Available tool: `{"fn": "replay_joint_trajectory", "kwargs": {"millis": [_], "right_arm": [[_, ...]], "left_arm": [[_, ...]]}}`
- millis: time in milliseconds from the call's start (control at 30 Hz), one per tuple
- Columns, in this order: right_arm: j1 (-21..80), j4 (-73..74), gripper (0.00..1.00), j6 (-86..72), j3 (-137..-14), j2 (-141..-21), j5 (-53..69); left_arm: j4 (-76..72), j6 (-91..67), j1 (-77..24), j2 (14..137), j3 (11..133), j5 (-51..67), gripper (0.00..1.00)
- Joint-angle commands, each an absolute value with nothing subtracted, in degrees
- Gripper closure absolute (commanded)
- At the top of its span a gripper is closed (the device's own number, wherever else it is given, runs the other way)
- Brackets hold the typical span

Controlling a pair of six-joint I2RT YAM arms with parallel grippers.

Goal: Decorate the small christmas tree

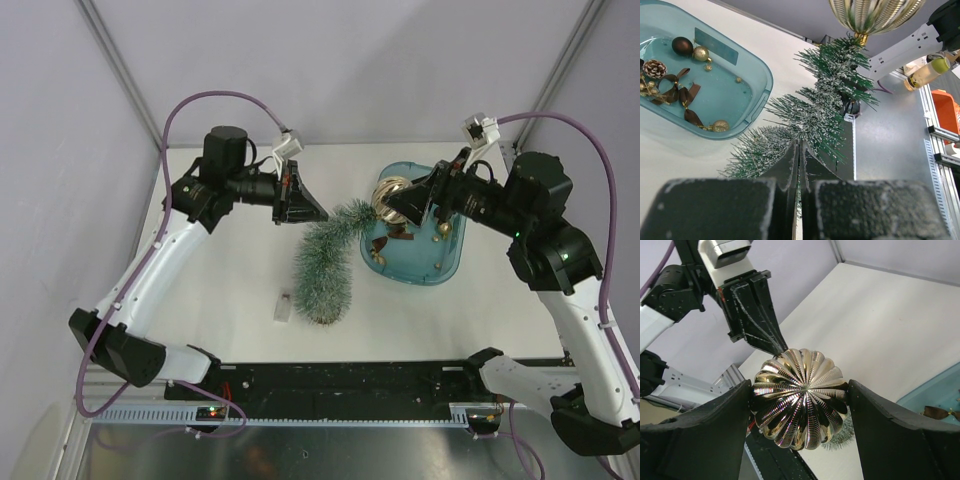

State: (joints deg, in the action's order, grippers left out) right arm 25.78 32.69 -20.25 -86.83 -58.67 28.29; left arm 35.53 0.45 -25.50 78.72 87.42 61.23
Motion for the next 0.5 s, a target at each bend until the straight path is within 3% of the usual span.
{"fn": "replay_joint_trajectory", "kwargs": {"millis": [0,100,233,467], "right_arm": [[26.02,32.13,0.73,-18.96,-85.3,-57.11,26.56],[25.89,31.66,0.69,-18.97,-84.8,-57.02,26.08],[25.66,29.97,0.53,-19.43,-84.65,-56.73,25.65],[25.57,26.65,0.39,-21.42,-83.58,-56.75,26.66]], "left_arm": [[34.91,1.49,-25.8,76.3,86.83,60.76,1.0],[34.96,1.54,-25.76,76.17,86.62,60.75,1.0],[34.98,1.58,-25.75,75.94,86.33,60.75,1.0],[34.92,1.58,-25.69,75.7,86.16,60.74,1.0]]}}
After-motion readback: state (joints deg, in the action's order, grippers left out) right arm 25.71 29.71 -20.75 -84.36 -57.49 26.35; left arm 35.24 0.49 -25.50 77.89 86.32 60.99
